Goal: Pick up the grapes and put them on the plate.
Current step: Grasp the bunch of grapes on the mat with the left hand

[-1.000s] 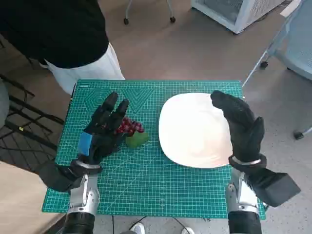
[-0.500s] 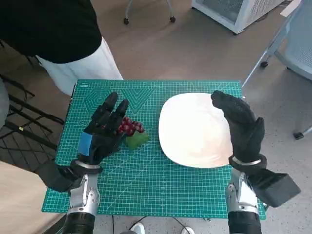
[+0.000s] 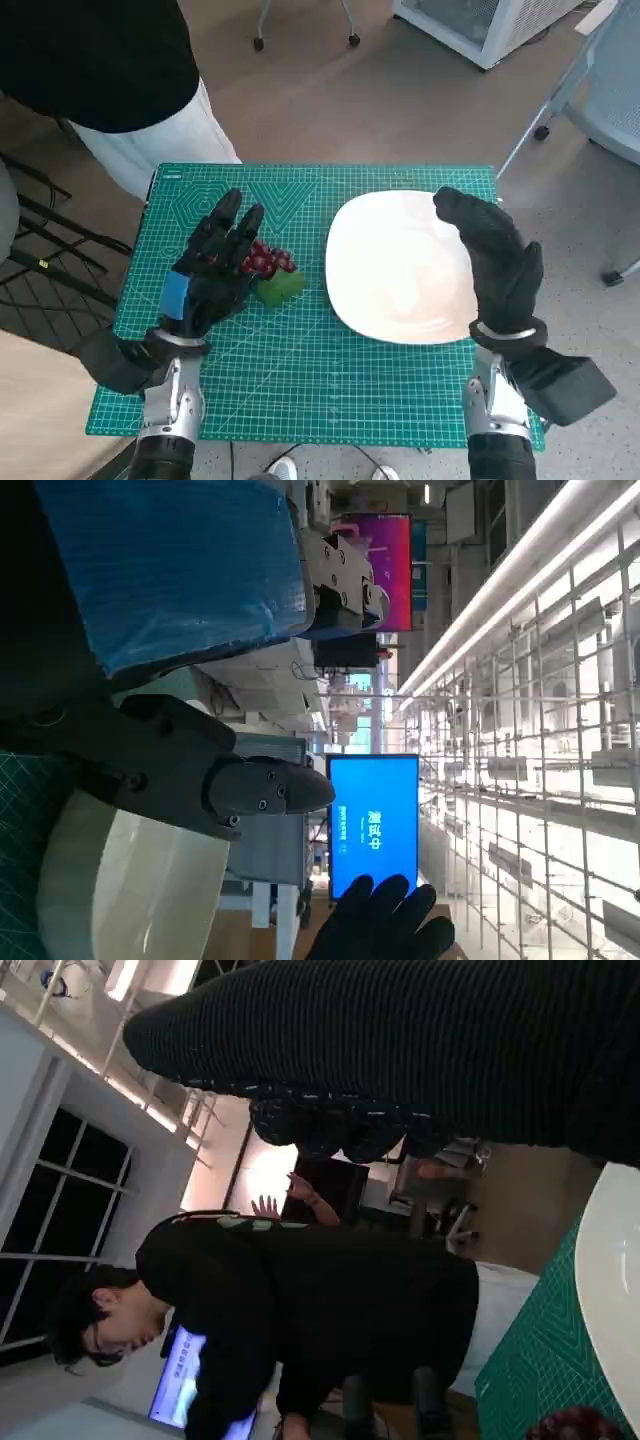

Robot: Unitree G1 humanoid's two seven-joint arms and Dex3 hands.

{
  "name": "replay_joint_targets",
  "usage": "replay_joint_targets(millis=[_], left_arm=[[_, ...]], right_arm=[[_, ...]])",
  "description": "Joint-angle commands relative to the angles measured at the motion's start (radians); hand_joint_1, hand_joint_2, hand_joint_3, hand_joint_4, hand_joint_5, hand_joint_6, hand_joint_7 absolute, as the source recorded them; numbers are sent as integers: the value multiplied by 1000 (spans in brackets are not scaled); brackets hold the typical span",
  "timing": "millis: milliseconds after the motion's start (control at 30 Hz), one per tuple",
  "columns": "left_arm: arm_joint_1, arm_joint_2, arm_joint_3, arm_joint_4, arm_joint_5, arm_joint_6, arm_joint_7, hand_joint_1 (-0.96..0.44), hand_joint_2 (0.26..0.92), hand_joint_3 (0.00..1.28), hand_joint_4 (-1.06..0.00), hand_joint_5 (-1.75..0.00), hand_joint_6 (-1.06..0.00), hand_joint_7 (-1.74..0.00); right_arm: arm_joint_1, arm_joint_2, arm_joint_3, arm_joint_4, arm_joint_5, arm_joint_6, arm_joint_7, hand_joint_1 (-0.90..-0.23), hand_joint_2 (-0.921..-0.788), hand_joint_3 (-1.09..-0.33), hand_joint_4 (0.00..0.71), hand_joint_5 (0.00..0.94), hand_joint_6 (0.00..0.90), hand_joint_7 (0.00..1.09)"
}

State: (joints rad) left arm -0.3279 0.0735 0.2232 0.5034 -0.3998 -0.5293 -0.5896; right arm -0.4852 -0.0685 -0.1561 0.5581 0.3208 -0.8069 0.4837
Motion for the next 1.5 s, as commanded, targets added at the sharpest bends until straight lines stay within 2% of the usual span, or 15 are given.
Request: replay_joint_targets(millis=[33,700,1000,1200,1500], left_arm=[[15,6,2,-1,0,-3,-1,-434,921,271,-271,0,-338,0],[20,5,1,-1,3,-10,-1,-424,921,269,-273,-1,-340,-1],[26,3,-3,-11,9,-10,5,-417,921,270,-273,-1,-337,0],[29,8,-3,-23,5,-4,4,-417,921,270,-275,-2,-337,-1],[31,57,1,-112,37,8,30,-430,921,225,-277,-3,-339,-2]], right_arm=[[19,1,-6,19,13,13,8,-657,-921,-750,446,2,21,483],[29,5,1,5,14,12,4,-660,-921,-746,447,2,30,470],[24,7,6,11,4,7,3,-661,-921,-746,448,2,33,465],[19,4,8,13,8,9,9,-661,-921,-747,448,2,34,464],[15,-2,7,17,14,15,20,-660,-921,-750,446,1,31,464]])
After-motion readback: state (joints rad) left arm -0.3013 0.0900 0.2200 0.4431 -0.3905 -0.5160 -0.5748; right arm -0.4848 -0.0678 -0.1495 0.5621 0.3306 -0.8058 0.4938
